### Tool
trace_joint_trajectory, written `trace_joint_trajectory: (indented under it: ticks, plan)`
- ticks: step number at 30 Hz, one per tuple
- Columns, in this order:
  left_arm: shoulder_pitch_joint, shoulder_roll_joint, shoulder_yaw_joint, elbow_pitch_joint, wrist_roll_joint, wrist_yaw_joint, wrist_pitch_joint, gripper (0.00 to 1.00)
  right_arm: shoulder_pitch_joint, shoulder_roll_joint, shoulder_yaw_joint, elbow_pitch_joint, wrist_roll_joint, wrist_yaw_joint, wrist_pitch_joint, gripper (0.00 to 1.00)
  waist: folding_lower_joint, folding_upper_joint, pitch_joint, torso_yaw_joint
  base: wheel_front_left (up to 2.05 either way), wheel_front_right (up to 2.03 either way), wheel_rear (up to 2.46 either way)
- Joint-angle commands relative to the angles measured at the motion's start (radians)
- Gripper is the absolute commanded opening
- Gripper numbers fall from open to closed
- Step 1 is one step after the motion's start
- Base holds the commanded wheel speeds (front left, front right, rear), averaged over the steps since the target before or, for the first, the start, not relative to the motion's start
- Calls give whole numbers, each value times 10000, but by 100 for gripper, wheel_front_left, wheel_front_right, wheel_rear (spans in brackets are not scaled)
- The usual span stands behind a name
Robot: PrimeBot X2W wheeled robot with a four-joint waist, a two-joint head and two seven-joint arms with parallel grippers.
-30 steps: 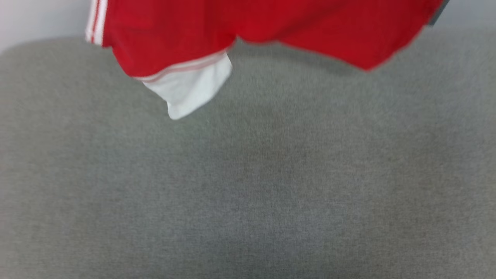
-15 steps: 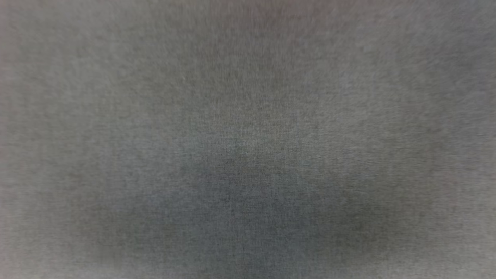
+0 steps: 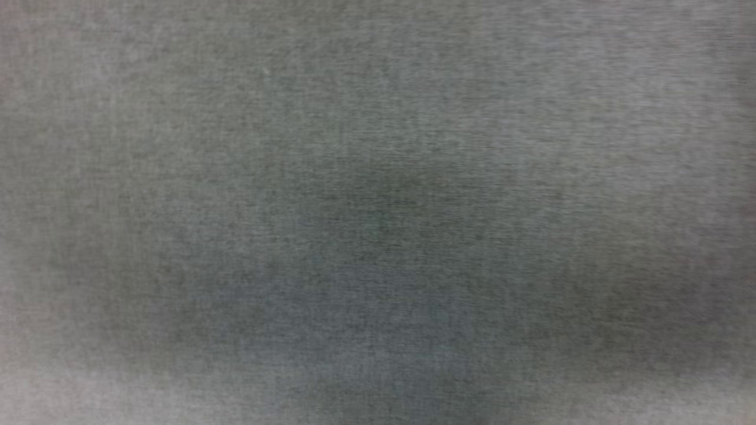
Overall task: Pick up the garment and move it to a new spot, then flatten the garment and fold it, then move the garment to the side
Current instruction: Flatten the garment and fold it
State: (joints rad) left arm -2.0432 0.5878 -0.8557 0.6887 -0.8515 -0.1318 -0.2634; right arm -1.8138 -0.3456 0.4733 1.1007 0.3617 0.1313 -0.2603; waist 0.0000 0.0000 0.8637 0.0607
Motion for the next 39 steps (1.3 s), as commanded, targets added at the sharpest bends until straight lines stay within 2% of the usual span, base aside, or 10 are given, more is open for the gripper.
trace_joint_trajectory:
  ticks: [1,4,8,15,17,19,25,32,39]
  plan:
    - [227,-109,74,-19,46,20,-3,0,65,20,23,35,-61,-10,-54,0,0,0,225,435,0,0,0]
    - [914,-203,15,83,30,20,-2,0,258,158,192,147,-96,-10,-54,0,0,0,-59,484,0,0,0]
    - [1740,-355,-340,382,-554,18,-2,0,583,277,531,184,129,-10,-47,0,0,0,-658,477,0,0,0]
    - [2876,-125,-1635,191,-1799,20,119,0,1448,48,1276,-178,964,-10,104,0,0,0,-1897,435,0,0,0]
    - [3489,135,-2359,-262,-2503,18,434,0,2061,-326,1733,-573,1537,-10,353,0,0,0,-2532,452,0,0,0]
    - [3738,219,-2598,-424,-2696,18,518,0,2391,-425,1913,-727,1767,-10,474,0,0,0,-2779,464,0,0,0]
    - [5173,863,-3750,-1743,-3701,18,780,0,4116,-1620,2605,-2038,3236,-10,1051,0,0,0,-4034,599,0,0,0]
    - [7392,1629,-4177,-3236,-4128,18,960,0,6631,-3141,3062,-3925,4738,-10,1668,0,0,0,-5297,715,0,0,0]
    - [9760,2360,-4245,-4422,-4266,129,934,0,9298,-4257,2818,-5572,5611,-10,1983,0,0,0,-6137,730,0,0,0]
